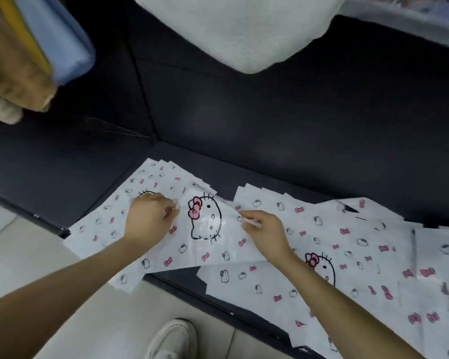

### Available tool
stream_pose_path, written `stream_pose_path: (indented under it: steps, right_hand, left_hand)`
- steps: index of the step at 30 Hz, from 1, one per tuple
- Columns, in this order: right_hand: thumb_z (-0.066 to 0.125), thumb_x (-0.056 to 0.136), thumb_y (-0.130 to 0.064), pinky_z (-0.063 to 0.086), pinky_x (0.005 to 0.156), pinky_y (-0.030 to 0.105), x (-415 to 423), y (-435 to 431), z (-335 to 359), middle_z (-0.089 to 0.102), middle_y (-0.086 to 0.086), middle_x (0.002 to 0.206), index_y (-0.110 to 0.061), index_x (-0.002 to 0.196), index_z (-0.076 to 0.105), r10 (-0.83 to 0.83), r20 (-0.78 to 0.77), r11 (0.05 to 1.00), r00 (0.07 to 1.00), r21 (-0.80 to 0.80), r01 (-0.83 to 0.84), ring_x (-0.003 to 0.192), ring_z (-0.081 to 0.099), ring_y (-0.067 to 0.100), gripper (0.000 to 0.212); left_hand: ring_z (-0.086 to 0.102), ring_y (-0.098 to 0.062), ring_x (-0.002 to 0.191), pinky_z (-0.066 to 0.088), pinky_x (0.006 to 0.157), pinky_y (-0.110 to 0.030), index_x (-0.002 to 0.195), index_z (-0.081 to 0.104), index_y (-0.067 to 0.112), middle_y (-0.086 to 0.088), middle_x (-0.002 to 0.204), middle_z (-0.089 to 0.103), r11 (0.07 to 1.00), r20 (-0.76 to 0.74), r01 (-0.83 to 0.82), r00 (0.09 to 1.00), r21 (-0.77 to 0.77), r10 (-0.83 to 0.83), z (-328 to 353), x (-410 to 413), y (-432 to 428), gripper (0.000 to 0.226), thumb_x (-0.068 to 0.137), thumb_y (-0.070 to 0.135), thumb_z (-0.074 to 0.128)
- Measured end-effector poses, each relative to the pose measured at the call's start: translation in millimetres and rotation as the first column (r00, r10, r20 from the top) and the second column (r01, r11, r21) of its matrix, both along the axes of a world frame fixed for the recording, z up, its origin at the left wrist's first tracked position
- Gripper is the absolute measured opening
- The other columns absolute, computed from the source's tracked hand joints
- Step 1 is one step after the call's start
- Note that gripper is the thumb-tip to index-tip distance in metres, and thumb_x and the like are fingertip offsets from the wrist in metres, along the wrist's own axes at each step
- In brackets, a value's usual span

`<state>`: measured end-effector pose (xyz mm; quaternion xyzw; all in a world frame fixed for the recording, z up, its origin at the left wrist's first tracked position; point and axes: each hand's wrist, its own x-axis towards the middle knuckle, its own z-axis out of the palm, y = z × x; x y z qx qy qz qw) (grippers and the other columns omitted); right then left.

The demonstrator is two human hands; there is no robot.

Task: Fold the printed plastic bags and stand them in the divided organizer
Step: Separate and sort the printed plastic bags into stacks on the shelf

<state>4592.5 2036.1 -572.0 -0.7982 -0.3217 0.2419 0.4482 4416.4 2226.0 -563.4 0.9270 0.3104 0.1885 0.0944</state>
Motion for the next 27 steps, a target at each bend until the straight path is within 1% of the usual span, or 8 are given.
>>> stream_pose_path:
  steps: [4,7,9,11,15,19,24,27]
  right_hand:
    - [0.062,0.086,0.001,0.042,0.077,0.01,-24,70,-7,0.066,-0.004,0.096,-0.01,0.101,0.074,-0.048,0.059,0.996,0.997,0.076,0.043,0.093,0.062,0.014,0.022]
    - [0.056,0.083,0.012,0.037,0.067,0.0,-34,112,-7,0.058,-0.002,0.097,-0.004,0.102,0.072,-0.067,0.123,0.987,0.99,0.15,0.048,0.081,0.055,0.0,0.029]
    - [0.051,0.083,0.018,0.037,0.062,-0.002,-34,135,-9,0.053,0.0,0.104,-0.002,0.107,0.069,-0.05,0.092,0.985,0.995,0.167,0.034,0.078,0.053,-0.007,0.036]
    - [0.047,0.083,0.022,0.04,0.064,-0.001,-32,154,-18,0.049,-0.001,0.107,-0.002,0.111,0.067,0.003,0.083,0.988,0.997,0.154,-0.016,0.084,0.053,-0.001,0.042]
    - [0.042,0.083,0.024,0.039,0.075,-0.001,-26,171,-40,0.05,0.001,0.114,-0.001,0.114,0.066,0.156,0.139,0.984,0.978,0.065,-0.166,0.099,0.05,0.009,0.046]
    - [0.055,0.09,0.004,0.038,0.093,0.016,-4,144,-55,0.051,0.005,0.132,-0.009,0.126,0.061,0.115,0.386,0.993,0.915,-0.081,-0.091,0.116,0.05,0.023,0.039]
    - [0.064,0.09,-0.027,0.042,0.097,0.038,25,10,-66,0.056,0.012,0.133,-0.009,0.123,0.063,-0.077,0.495,0.955,0.865,-0.212,0.207,0.121,0.052,0.033,0.037]
    - [0.051,0.082,-0.057,0.046,0.097,0.05,32,-92,-74,0.059,0.017,0.129,-0.005,0.122,0.063,-0.118,0.569,0.871,0.814,-0.334,0.36,0.117,0.056,0.037,0.067]
  left_hand:
    - [0.046,-0.027,0.044,0.039,0.058,-0.029,0.048,0.052,0.008,-0.001,0.049,0.049,0.98,-0.022,-0.193,0.981,0.049,0.194,-8,-32,32,0.03,0.077,0.016,0.058]
    - [0.047,-0.028,0.047,0.047,0.07,-0.043,0.051,0.056,0.009,-0.005,0.054,0.054,0.944,0.02,-0.312,0.95,0.106,0.312,-13,-49,40,0.029,0.072,0.002,0.075]
    - [0.061,-0.037,0.066,0.046,0.087,-0.056,0.073,0.068,0.004,-0.013,0.074,0.067,0.91,0.005,-0.396,0.917,0.123,0.398,-26,-56,48,0.013,0.069,0.007,0.08]
    - [0.059,-0.046,0.101,0.033,0.099,-0.06,0.111,0.064,0.001,-0.023,0.109,0.065,0.913,-0.128,-0.396,0.905,0.094,0.406,-41,-58,52,0.051,0.07,0.026,0.08]
    - [0.003,-0.041,0.146,0.003,0.115,-0.055,0.152,0.015,0.033,-0.014,0.16,0.009,0.988,-0.475,-0.136,0.876,-0.077,0.083,-75,-44,46,0.09,0.075,0.078,0.012]
    - [-0.012,-0.038,0.145,0.001,0.115,-0.057,0.151,-0.007,0.038,-0.009,0.16,-0.015,0.973,-0.6,-0.156,0.8,-0.173,0.022,-102,-33,40,0.102,0.059,0.078,-0.025]
    - [-0.001,-0.043,0.145,0.003,0.114,-0.058,0.153,0.012,0.032,-0.017,0.16,0.003,0.963,-0.519,-0.198,0.851,-0.183,0.076,-92,-25,30,0.094,0.07,0.073,-0.009]
    - [0.02,-0.047,0.141,0.015,0.113,-0.058,0.147,0.038,0.021,-0.024,0.151,0.03,0.976,-0.398,-0.145,0.914,-0.16,0.071,-84,-12,11,0.082,0.083,0.064,0.01]
